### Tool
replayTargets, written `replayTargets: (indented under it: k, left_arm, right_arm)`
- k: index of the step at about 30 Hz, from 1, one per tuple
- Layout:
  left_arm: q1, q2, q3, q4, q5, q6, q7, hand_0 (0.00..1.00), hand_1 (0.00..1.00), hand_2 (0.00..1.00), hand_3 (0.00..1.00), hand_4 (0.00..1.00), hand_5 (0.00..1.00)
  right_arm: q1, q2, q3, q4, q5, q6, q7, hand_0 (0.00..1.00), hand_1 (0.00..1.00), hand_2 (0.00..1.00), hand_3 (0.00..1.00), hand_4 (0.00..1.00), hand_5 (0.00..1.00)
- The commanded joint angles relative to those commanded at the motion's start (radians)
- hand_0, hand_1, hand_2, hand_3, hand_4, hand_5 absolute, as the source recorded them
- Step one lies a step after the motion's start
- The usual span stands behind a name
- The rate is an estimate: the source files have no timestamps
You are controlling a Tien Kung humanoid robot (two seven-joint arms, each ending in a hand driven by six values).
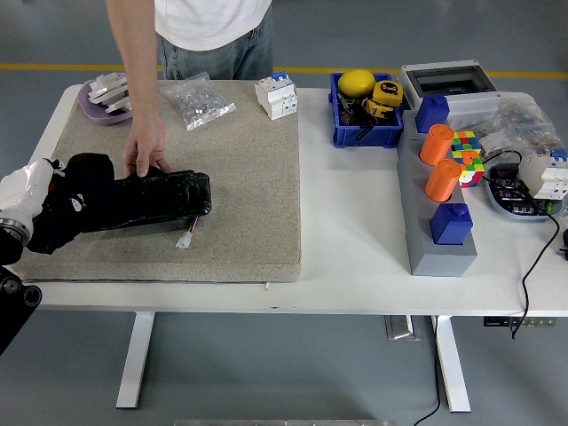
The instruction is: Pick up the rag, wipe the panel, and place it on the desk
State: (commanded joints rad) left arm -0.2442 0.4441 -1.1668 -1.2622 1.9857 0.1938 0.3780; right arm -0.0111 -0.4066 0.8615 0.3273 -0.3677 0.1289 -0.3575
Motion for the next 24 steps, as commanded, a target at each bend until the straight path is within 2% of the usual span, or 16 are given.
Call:
replayTargets:
  k: [6,14,19,24]
  left_arm:
    - [-0.003,-0.015,0.034,-0.014,-0.004,0.021,-0.002,0.236,0.199,0.570,0.536,0.413,0.002]
    - [-0.036,-0.032,0.094,-0.023,-0.024,0.039,-0.009,0.238,0.198,0.568,0.537,0.420,0.002]
    - [-0.070,-0.045,0.151,-0.024,-0.031,0.039,-0.003,0.238,0.198,0.568,0.537,0.420,0.002]
    - [-0.111,-0.069,0.200,-0.012,-0.040,0.042,-0.003,0.239,0.194,0.567,0.537,0.418,0.002]
  right_arm:
    - [-0.002,0.000,-0.004,0.001,0.000,0.001,0.000,0.892,0.740,0.757,0.777,0.998,0.998]
    - [-0.001,-0.001,-0.002,0.002,-0.003,0.001,0.000,0.892,0.740,0.757,0.777,0.998,0.998]
    - [-0.001,-0.002,-0.006,0.003,-0.001,0.002,-0.001,0.892,0.740,0.757,0.777,0.998,0.998]
    - [0.000,-0.003,-0.010,0.004,-0.001,0.002,-0.001,0.892,0.739,0.757,0.776,0.998,0.998]
